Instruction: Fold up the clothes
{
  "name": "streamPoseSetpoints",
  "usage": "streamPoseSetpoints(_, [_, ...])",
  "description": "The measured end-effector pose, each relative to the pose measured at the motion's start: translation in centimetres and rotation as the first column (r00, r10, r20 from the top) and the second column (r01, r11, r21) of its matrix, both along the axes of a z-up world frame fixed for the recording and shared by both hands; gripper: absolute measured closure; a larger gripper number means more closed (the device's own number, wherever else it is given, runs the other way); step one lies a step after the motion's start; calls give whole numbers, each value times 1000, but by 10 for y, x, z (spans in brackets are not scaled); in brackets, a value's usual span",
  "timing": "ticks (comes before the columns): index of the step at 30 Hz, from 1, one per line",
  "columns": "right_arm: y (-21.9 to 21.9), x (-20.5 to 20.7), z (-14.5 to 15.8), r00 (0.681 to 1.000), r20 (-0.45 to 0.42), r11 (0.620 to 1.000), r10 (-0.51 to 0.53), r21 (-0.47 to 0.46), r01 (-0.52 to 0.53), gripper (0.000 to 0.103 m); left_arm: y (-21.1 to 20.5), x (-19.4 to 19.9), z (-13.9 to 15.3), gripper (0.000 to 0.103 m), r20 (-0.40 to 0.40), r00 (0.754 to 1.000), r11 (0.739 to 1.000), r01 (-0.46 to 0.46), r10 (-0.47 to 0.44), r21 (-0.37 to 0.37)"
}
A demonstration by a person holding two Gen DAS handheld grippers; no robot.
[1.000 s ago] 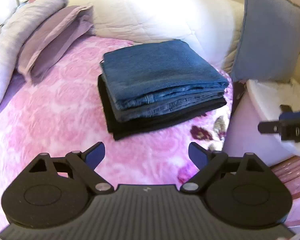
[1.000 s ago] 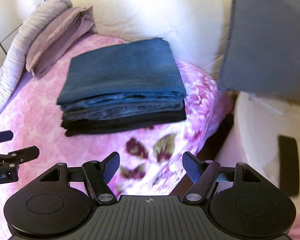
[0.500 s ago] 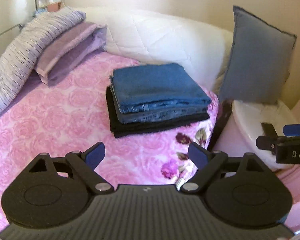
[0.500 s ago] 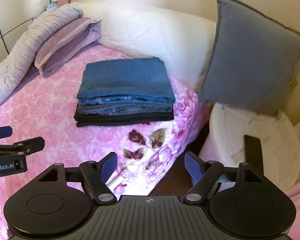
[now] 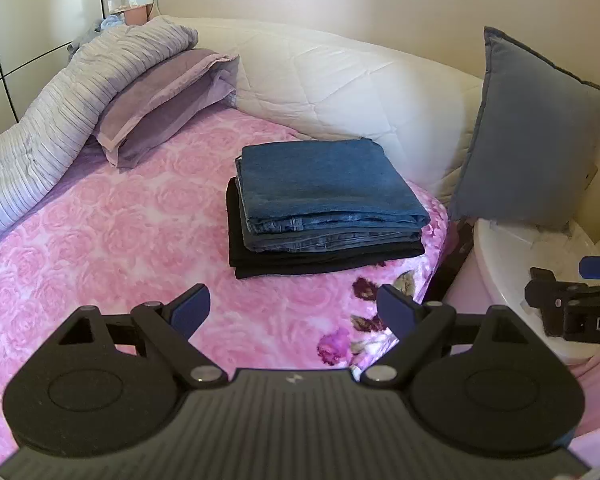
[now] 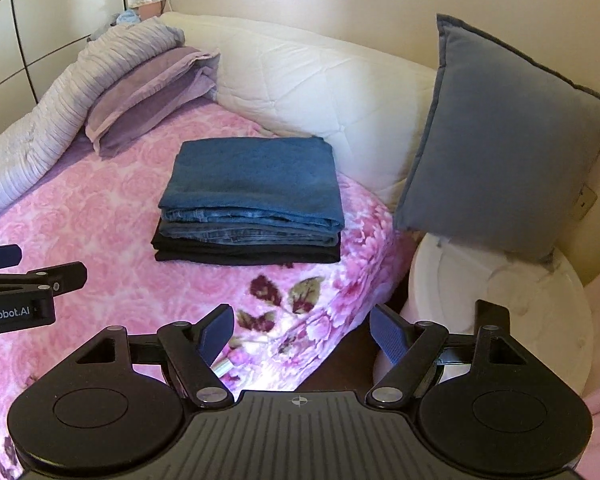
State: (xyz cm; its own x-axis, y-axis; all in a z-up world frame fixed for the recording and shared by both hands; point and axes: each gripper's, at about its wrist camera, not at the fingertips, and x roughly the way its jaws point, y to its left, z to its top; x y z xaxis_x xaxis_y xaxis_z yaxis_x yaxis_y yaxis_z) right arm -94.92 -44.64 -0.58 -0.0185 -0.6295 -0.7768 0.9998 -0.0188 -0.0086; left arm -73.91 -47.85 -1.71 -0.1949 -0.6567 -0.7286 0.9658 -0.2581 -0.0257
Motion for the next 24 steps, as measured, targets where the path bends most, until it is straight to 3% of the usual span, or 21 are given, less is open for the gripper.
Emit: streamPoseSetpoints(24, [9, 12, -7, 996, 9, 996, 85, 12, -85, 25, 14, -3, -6, 14, 34, 998, 997, -63, 62, 46])
